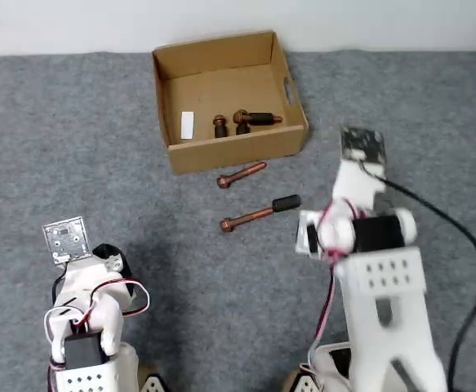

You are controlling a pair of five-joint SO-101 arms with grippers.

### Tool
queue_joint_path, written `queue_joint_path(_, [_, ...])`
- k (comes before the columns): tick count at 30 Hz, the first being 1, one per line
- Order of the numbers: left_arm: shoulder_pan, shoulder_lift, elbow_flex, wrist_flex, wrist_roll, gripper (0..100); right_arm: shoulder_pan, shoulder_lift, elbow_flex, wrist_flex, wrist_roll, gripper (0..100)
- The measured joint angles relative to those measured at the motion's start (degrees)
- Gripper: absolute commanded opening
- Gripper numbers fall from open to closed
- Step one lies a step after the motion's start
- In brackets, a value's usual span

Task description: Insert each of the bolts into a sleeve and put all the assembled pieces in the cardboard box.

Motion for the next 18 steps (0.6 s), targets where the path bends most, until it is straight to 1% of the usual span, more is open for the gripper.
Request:
queue_joint_path(6, [3.6, 0.0, 0.0, 2.6, 0.0, 1, -0.2, -20.0, 17.9, -5.4, -0.5, 0.9])
queue_joint_path(10, [4.1, 0.0, 0.0, 2.4, 0.0, 1, 1.1, -33.3, 28.3, -4.7, -0.5, 0.8])
queue_joint_path(14, [4.1, 0.0, -0.4, 3.4, 0.0, 1, 3.5, -45.0, 31.0, -2.6, -0.1, 0.8])
queue_joint_path(18, [5.7, 0.0, -4.9, 6.5, 0.0, 1, 7.8, -50.5, 32.5, -2.5, 0.4, 0.8])
